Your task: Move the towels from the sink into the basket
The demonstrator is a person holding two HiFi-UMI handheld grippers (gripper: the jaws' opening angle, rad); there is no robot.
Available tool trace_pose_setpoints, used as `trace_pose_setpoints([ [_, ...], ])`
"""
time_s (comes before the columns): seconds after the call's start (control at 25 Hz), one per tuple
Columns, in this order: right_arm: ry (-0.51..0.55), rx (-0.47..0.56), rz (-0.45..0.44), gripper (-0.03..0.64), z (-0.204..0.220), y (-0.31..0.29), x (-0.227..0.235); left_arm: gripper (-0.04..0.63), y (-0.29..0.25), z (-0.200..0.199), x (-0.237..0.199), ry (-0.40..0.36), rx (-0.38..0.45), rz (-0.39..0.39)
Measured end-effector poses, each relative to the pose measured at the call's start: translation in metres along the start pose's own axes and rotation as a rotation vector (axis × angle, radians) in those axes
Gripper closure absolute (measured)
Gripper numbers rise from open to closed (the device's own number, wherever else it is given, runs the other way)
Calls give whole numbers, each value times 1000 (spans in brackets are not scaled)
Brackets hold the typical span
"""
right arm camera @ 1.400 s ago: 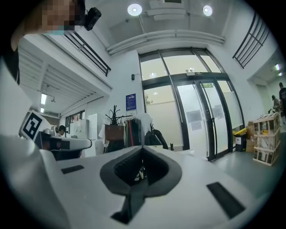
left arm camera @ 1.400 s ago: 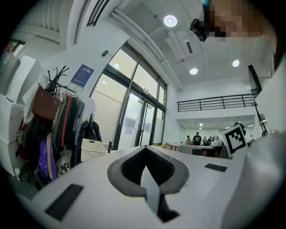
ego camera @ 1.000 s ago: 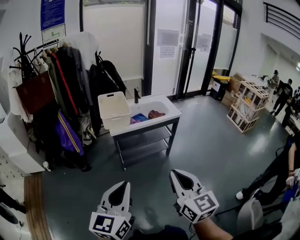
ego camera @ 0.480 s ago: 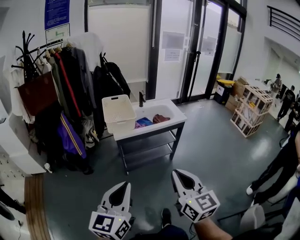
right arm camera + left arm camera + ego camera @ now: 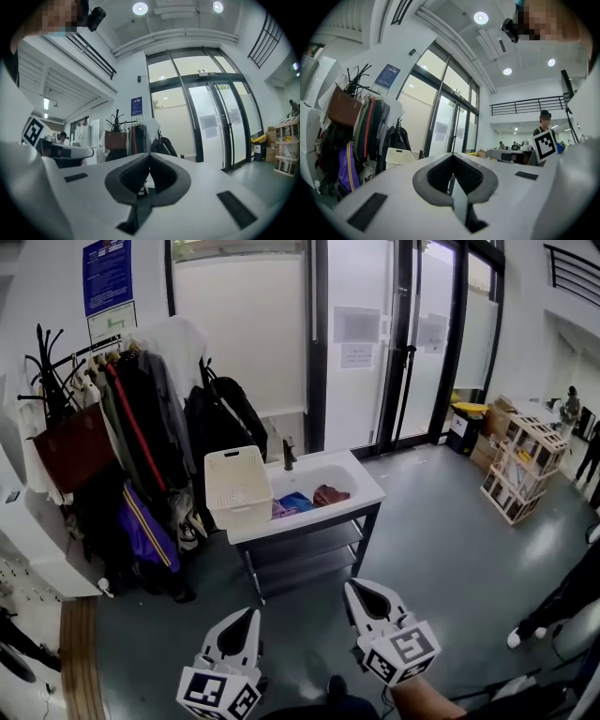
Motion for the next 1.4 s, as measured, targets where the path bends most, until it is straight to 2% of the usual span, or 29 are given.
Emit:
trace_pose_setpoints([
  [0.56, -18, -13, -87, 612, 18, -41, 122, 592, -124, 11, 27, 8, -15, -57],
  [0.8, -33, 0, -131, 611, 27, -47, 163, 592, -164, 25, 47, -14, -36, -86],
  [1.12, -72, 8, -139, 612, 39, -58, 193, 592, -198, 30, 53, -37, -90, -90],
  [1.4, -63, -4, -117, 612, 44, -72, 204, 592, -228, 33, 41, -31, -93, -43],
])
Point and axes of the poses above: the fingertips, and each gripper's own axes: y backward along the fingers, x to its right, z out of its underside, the point moved 9 cm from there along y, backward along the fingers, and after that the axes turned 7 degrees about y, right-handed, at the moved point
